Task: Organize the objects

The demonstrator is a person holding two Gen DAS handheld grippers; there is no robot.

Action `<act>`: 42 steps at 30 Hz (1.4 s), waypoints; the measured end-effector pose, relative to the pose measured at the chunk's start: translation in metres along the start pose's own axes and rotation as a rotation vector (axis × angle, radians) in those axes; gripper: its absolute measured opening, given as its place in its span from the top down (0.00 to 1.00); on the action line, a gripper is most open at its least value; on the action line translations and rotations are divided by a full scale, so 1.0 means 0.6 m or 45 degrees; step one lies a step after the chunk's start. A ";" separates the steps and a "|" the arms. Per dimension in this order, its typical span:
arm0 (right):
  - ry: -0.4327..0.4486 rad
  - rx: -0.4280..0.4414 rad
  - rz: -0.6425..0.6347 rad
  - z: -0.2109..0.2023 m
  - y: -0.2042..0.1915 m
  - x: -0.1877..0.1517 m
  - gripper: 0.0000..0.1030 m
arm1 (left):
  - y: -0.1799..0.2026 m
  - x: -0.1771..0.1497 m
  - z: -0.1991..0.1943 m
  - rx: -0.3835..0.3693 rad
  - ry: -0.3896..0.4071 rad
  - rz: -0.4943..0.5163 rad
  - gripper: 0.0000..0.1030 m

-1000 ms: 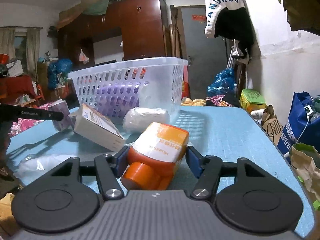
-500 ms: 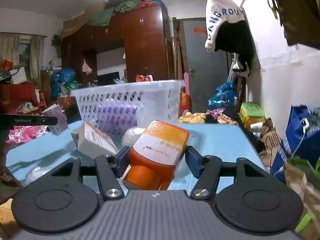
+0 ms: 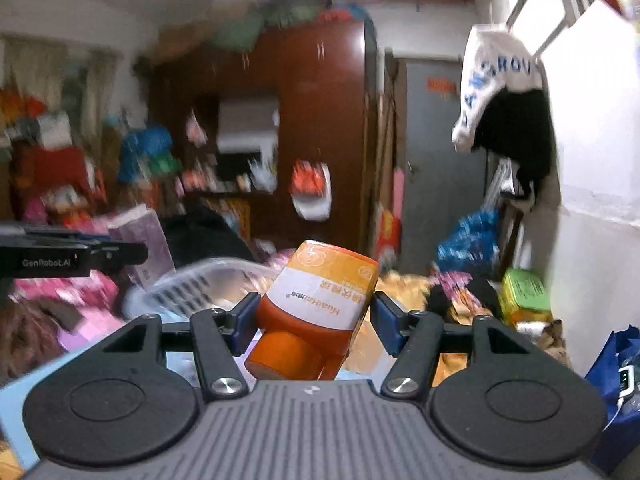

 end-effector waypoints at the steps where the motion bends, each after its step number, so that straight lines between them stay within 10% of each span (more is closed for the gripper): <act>1: -0.070 -0.008 0.011 0.031 0.006 0.007 0.39 | 0.003 0.009 0.034 0.033 -0.051 -0.003 0.64; 17: -0.405 0.011 0.020 0.153 0.014 -0.009 0.39 | -0.021 0.009 0.163 0.178 -0.307 0.043 0.64; 21: -0.394 0.008 0.000 0.148 0.010 -0.011 0.37 | -0.024 -0.002 0.161 0.173 -0.303 0.038 0.64; 23: -0.357 -0.004 -0.005 0.135 0.010 -0.007 0.19 | -0.022 -0.003 0.154 0.176 -0.240 0.063 0.61; 26: -0.215 -0.022 0.002 0.087 0.017 -0.003 0.03 | -0.017 -0.009 0.129 0.171 -0.146 0.085 0.30; 32: 0.039 0.048 0.106 -0.054 0.024 -0.096 0.00 | -0.044 -0.063 0.012 0.049 -0.050 0.060 0.18; 42: -0.155 0.036 0.245 -0.011 0.005 -0.211 0.00 | -0.099 -0.206 -0.007 -0.014 -0.264 -0.034 0.17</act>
Point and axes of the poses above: each gripper's, at about its wrist camera, not at the fingertips, and z roughly the way its jaws point, y to its right, x to its top, the point moved 2 cm from there along z, roughly the way its jaws point, and after that the axes turned 13 degrees about -z, right-handed, at the moved point
